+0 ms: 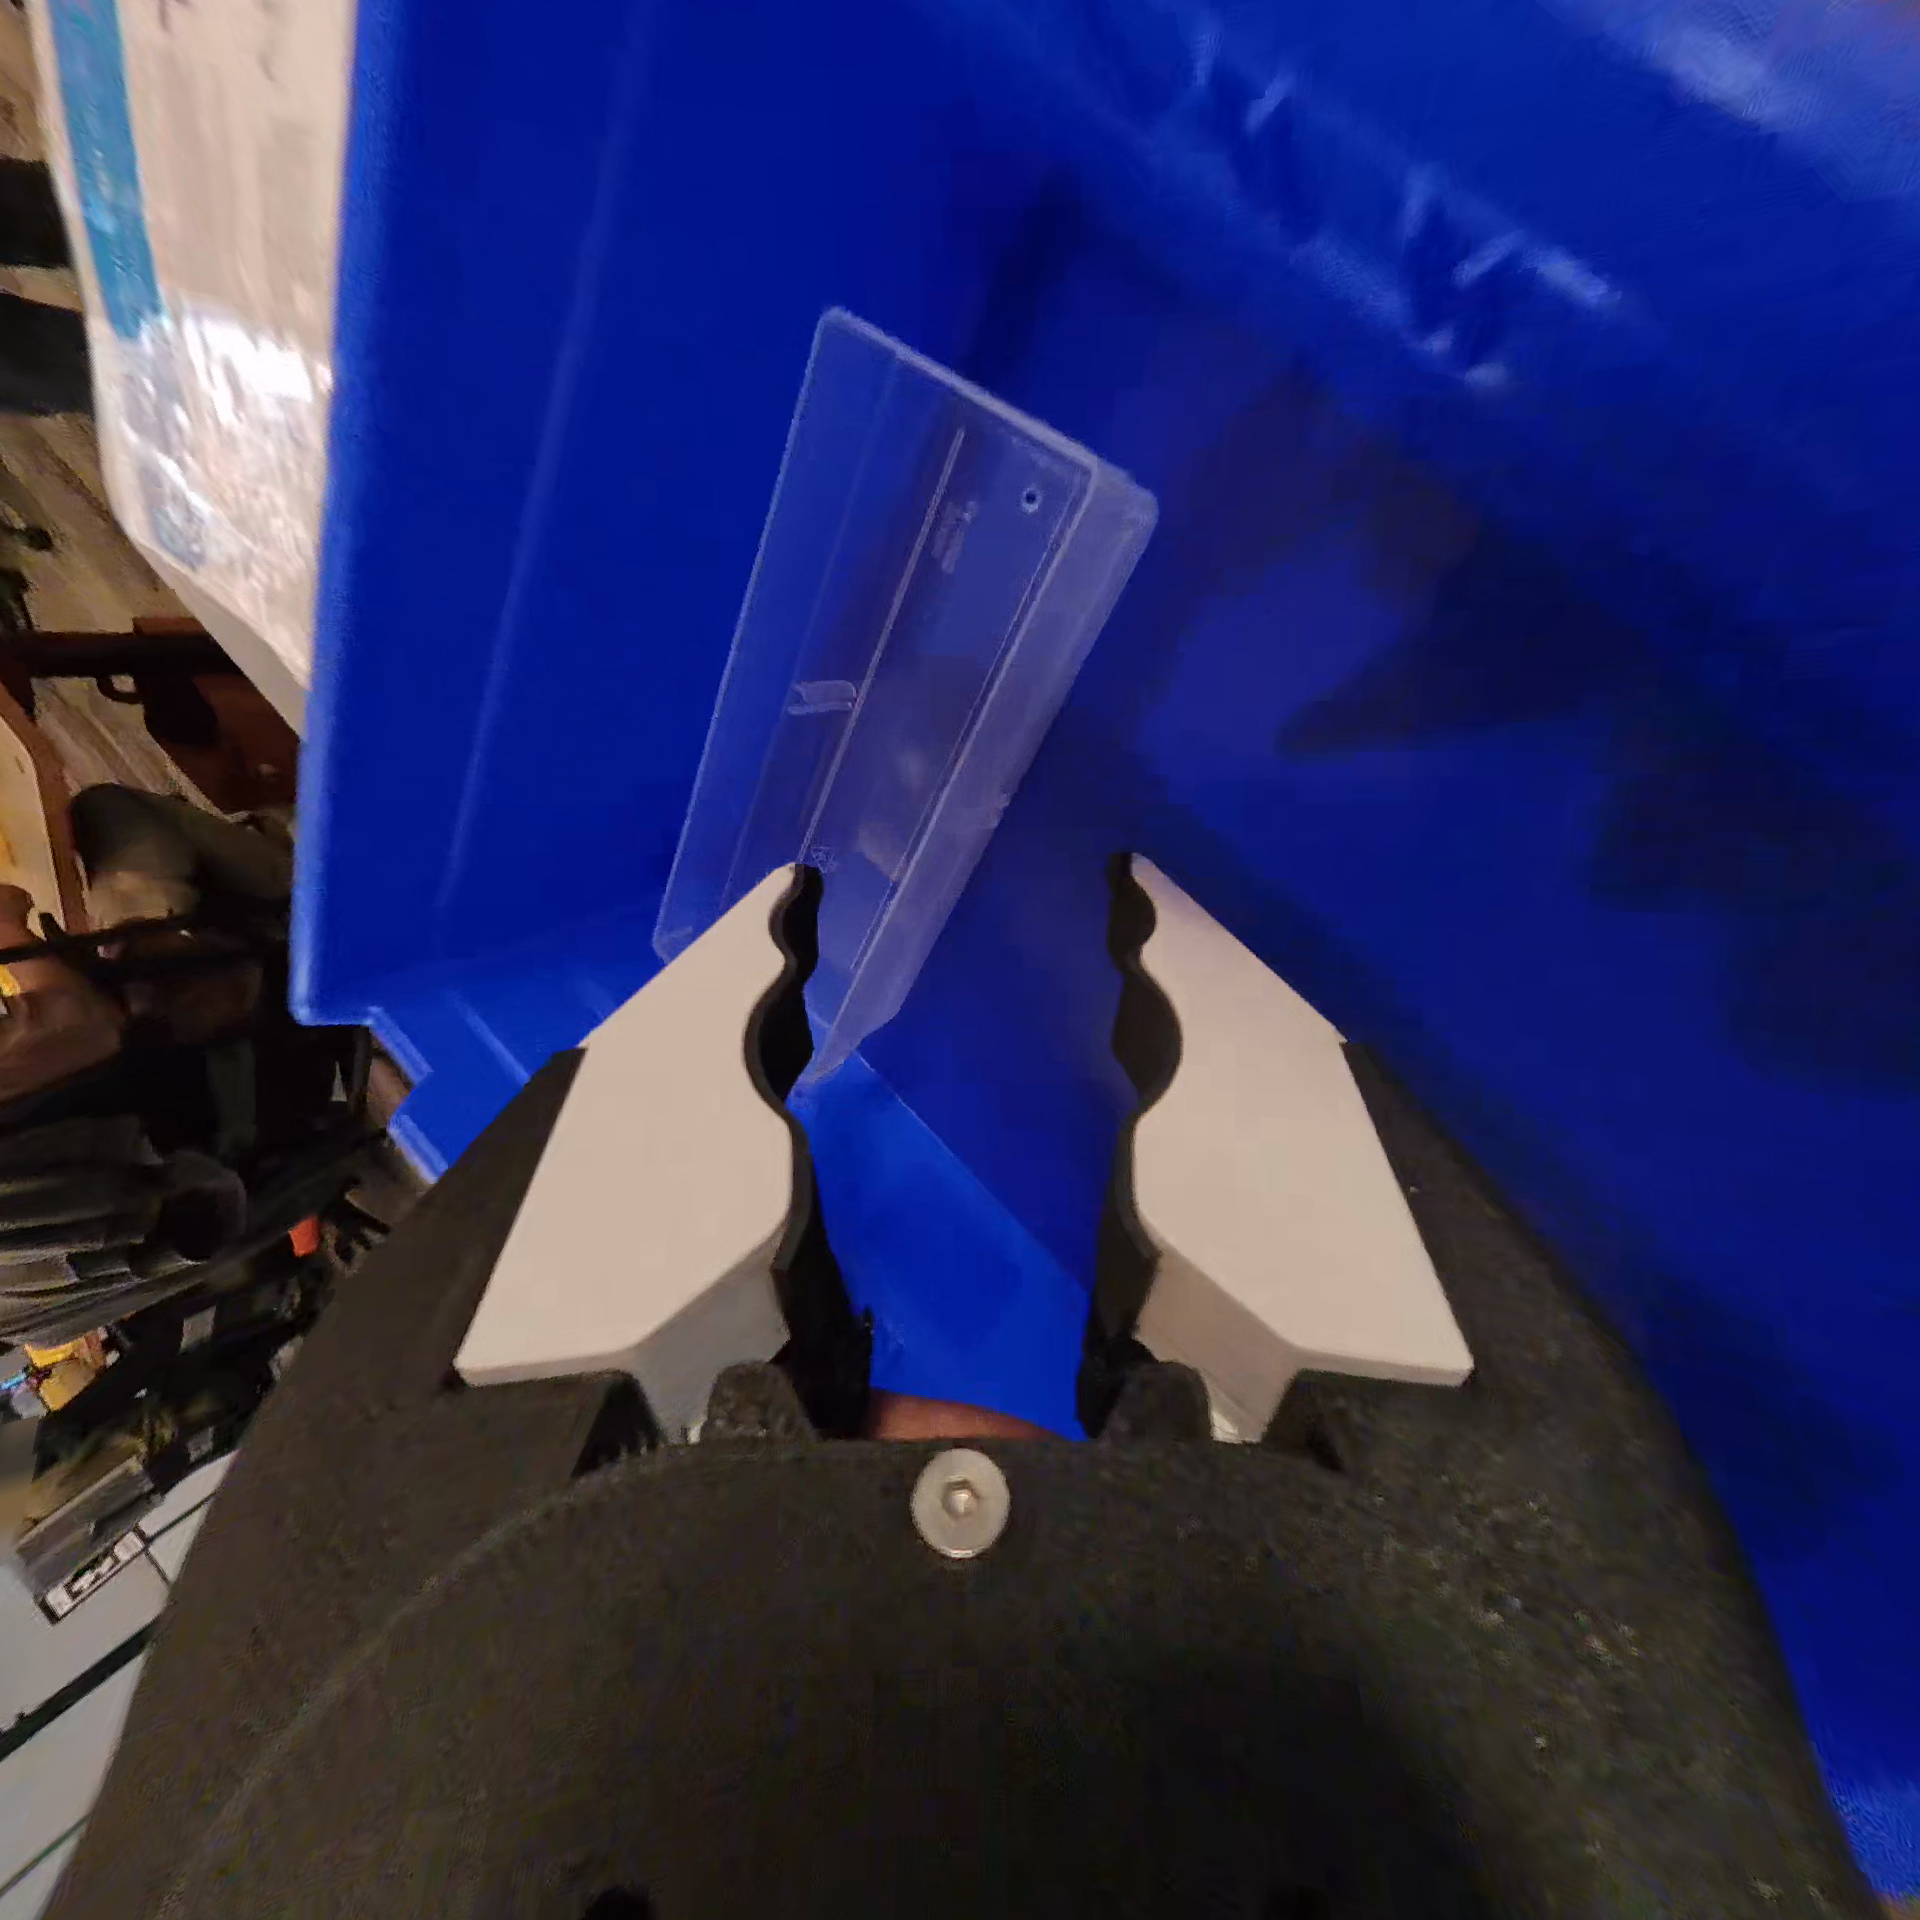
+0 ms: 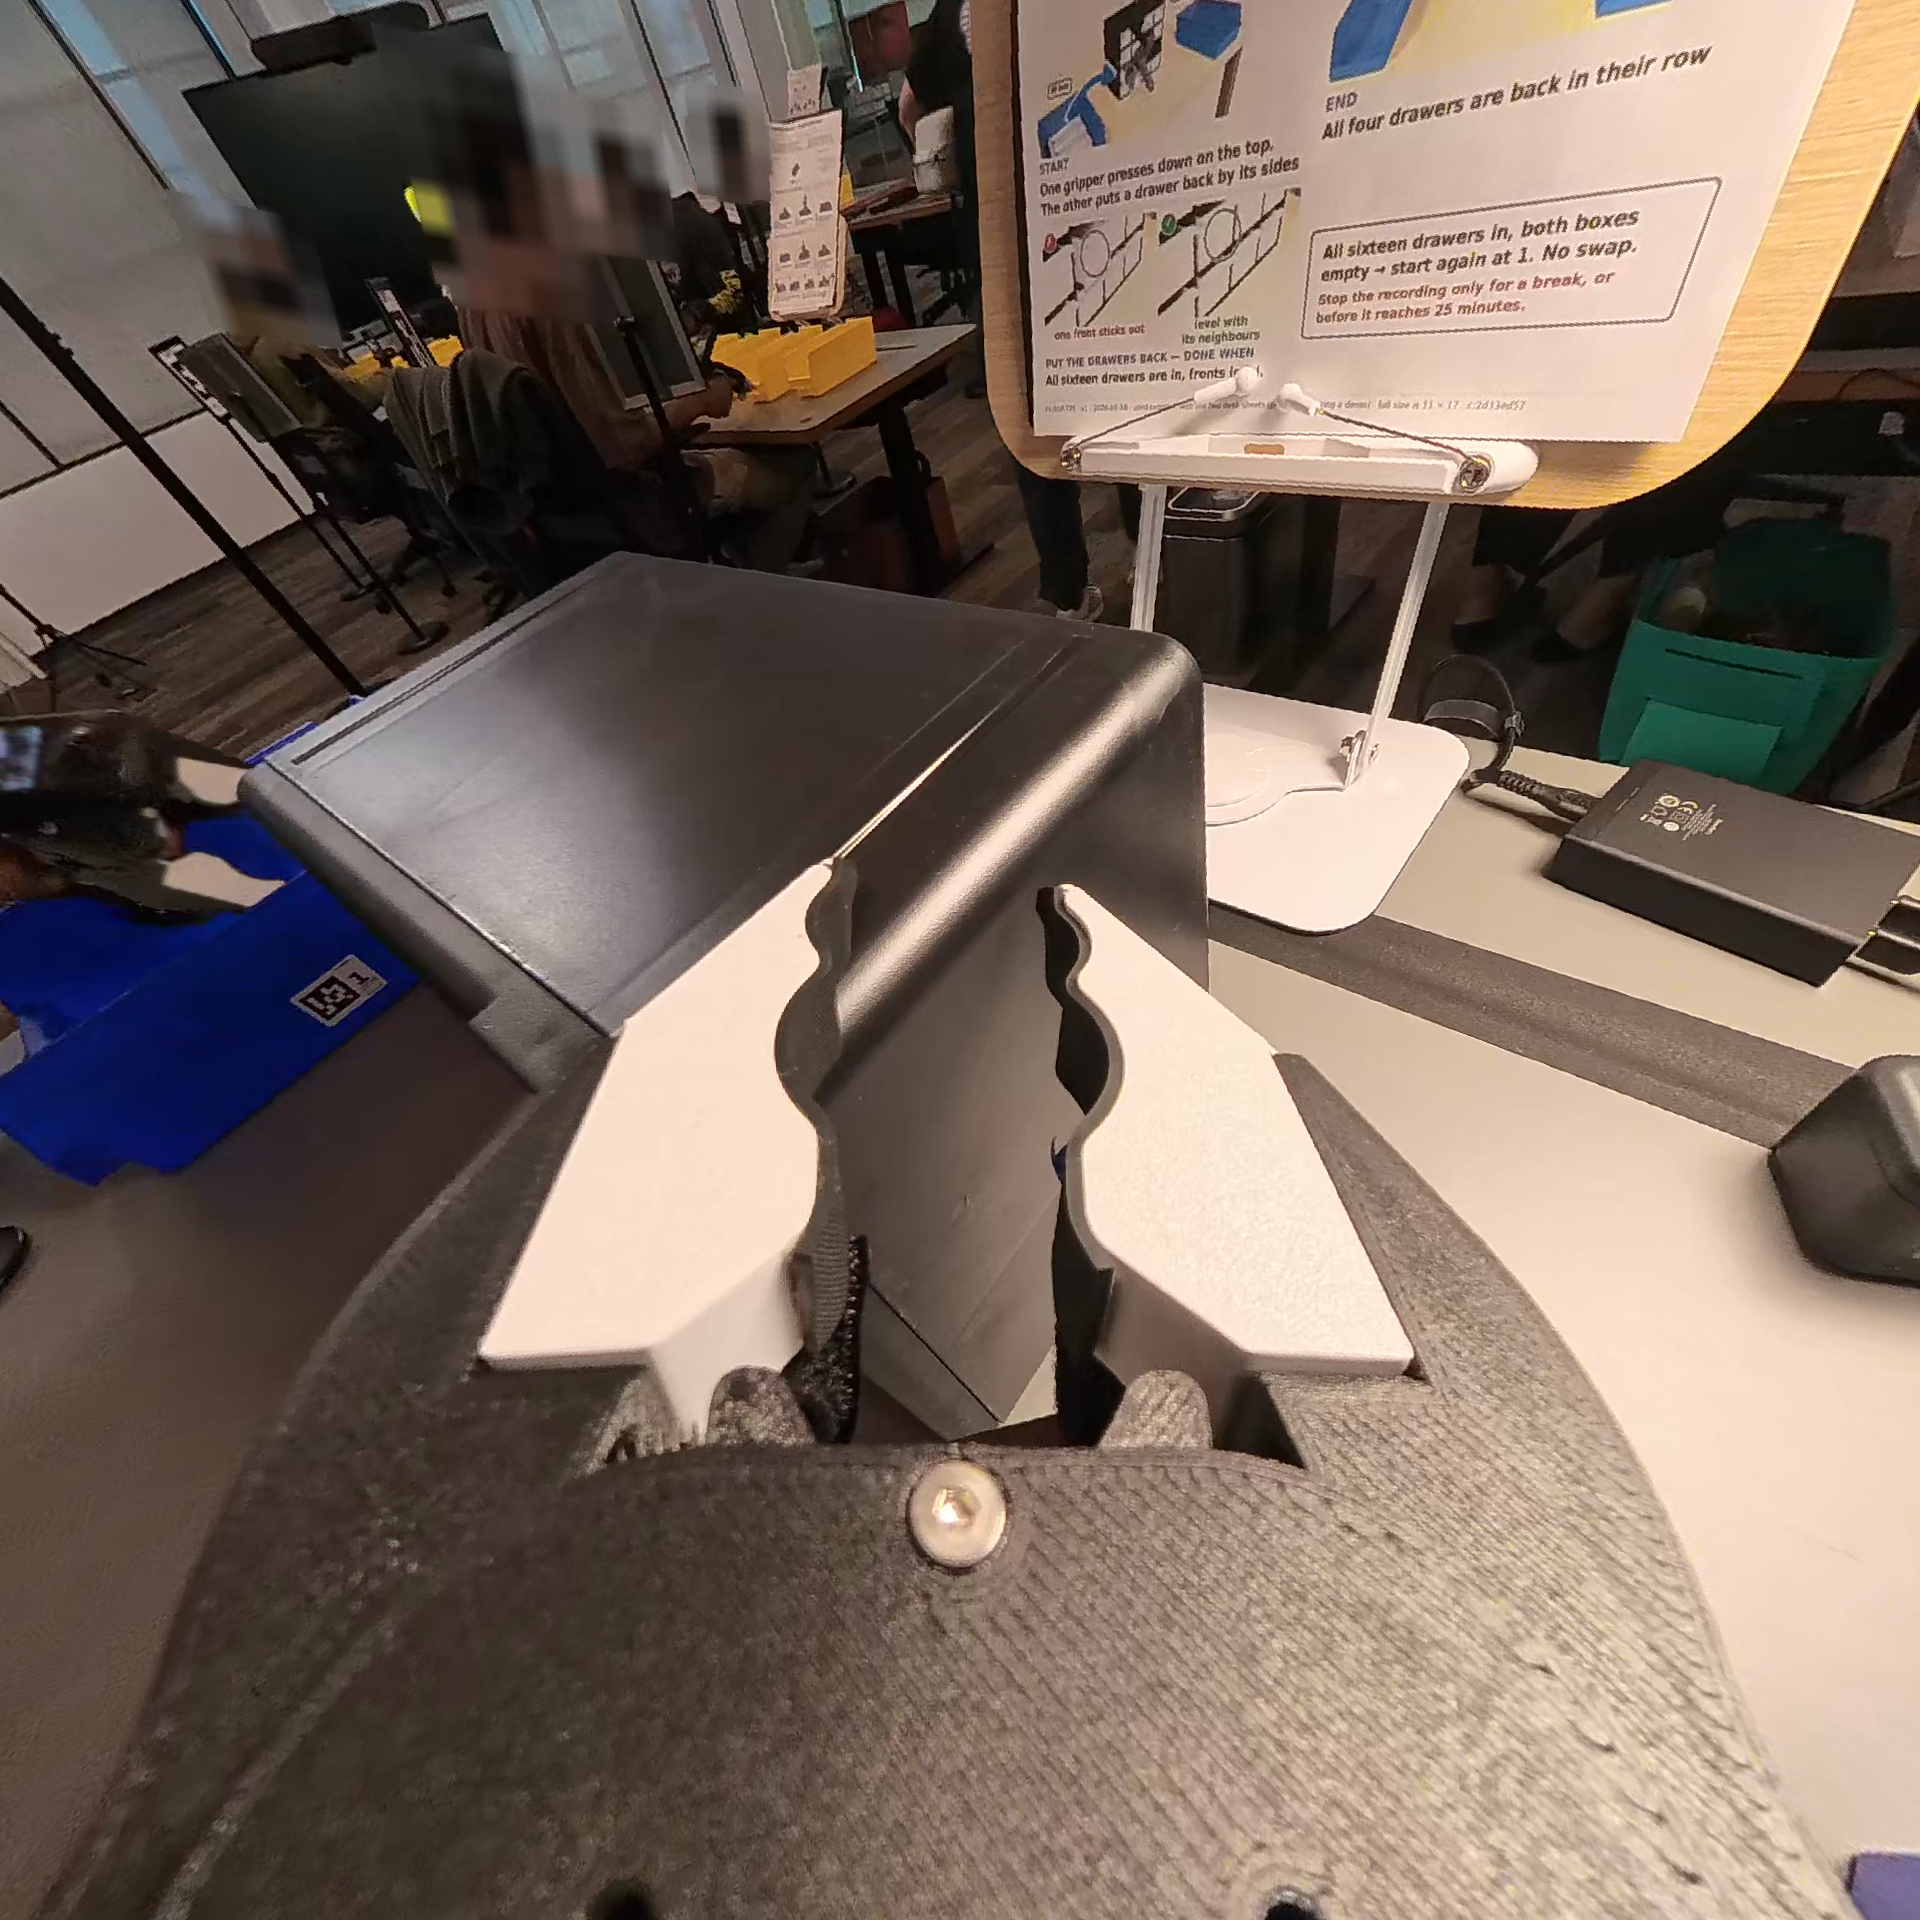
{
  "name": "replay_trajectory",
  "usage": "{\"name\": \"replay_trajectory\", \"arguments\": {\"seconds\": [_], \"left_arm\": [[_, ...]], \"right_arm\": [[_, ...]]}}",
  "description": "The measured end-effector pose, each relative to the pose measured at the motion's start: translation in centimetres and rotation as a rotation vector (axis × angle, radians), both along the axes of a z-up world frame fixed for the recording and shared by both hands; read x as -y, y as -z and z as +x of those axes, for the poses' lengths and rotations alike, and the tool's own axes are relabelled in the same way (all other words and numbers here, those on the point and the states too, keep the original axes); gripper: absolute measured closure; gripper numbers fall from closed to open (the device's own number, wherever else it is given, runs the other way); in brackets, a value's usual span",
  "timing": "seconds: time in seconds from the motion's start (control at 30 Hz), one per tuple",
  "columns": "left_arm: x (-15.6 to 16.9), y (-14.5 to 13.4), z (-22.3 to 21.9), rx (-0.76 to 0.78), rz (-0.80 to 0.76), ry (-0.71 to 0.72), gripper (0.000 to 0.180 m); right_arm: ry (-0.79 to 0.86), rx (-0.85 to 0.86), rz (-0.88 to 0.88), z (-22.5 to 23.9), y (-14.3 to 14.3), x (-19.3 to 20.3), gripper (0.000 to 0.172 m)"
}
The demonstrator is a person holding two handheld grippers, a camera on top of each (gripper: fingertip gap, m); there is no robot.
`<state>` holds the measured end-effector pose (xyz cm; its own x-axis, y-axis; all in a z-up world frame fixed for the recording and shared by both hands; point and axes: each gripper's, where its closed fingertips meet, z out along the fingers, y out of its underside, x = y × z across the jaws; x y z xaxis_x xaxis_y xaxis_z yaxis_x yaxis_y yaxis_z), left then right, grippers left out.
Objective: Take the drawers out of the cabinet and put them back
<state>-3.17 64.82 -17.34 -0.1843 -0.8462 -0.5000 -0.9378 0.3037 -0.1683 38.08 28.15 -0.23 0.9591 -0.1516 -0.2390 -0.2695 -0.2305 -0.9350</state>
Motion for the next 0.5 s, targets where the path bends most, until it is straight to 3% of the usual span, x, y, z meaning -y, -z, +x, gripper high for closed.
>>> {"name": "replay_trajectory", "arguments": {"seconds": [0.13,0.3,0.4,0.5], "left_arm": [[-1.6,2.4,0.1,-0.033,-0.001,-0.026,0.129],[-1.6,3.2,-0.4,-0.077,-0.016,-0.051,0.171],[-0.5,2.8,-0.9,-0.074,-0.064,-0.097,0.177],[1.1,0.2,-0.8,0.010,-0.108,-0.167,0.178]], "right_arm": [[-0.005,-0.004,0.003,0.0,0.0,0.0,0.132],[-0.006,-0.005,0.005,0.0,0.0,-0.1,0.132],[-0.005,-0.002,0.004,0.0,0.0,0.0,0.132],[-0.001,0.000,0.003,0.0,0.0,0.0,0.131]]}}
